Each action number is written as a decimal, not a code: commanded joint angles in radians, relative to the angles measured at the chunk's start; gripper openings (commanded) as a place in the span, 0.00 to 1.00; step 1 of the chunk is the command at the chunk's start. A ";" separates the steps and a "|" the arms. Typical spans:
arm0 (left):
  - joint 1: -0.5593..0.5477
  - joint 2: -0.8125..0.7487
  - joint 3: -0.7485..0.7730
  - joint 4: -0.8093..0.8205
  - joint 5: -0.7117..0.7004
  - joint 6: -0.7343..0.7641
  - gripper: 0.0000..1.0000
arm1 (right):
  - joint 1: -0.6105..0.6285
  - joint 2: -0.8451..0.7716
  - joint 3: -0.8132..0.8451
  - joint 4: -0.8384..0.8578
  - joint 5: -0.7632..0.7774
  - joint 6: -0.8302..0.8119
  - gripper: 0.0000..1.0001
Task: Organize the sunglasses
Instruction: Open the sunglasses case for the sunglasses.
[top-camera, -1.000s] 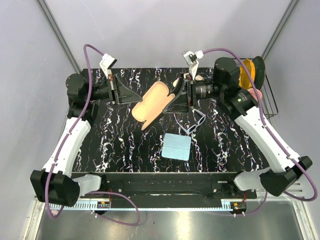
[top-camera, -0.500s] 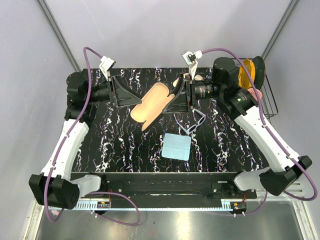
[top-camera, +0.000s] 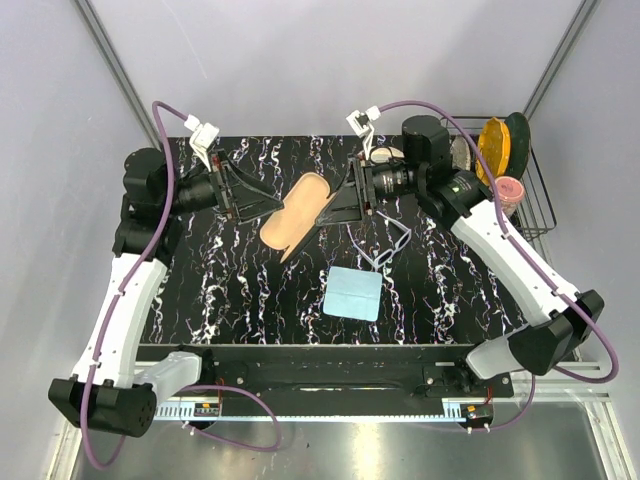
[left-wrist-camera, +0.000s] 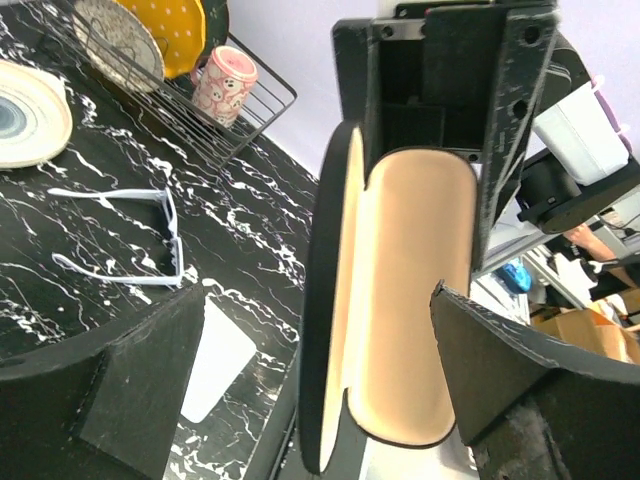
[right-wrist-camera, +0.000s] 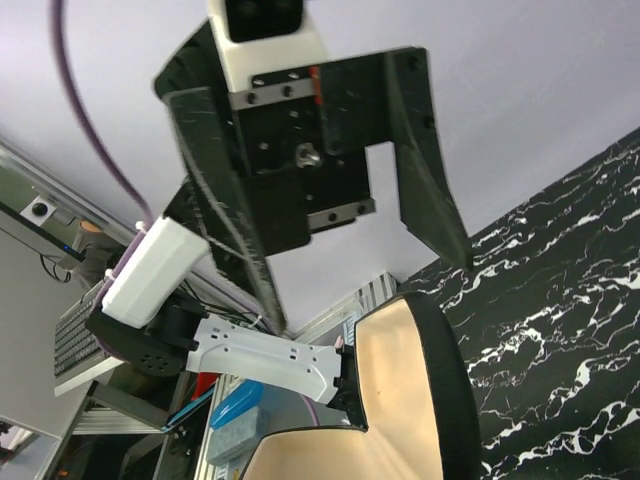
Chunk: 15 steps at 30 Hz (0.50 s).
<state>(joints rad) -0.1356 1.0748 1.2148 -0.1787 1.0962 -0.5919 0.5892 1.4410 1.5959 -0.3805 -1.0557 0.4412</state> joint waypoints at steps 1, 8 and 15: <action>-0.009 -0.021 0.046 -0.018 -0.068 0.092 0.99 | 0.011 0.016 0.015 -0.024 -0.020 -0.024 0.00; -0.100 0.022 0.072 -0.237 -0.202 0.272 0.94 | 0.026 0.050 0.018 -0.081 -0.018 -0.061 0.00; -0.153 0.079 0.111 -0.360 -0.312 0.348 0.58 | 0.035 0.073 0.016 -0.123 0.010 -0.090 0.00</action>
<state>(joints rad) -0.2783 1.1461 1.2743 -0.4770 0.8680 -0.3153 0.6136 1.5120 1.5955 -0.4942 -1.0550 0.3843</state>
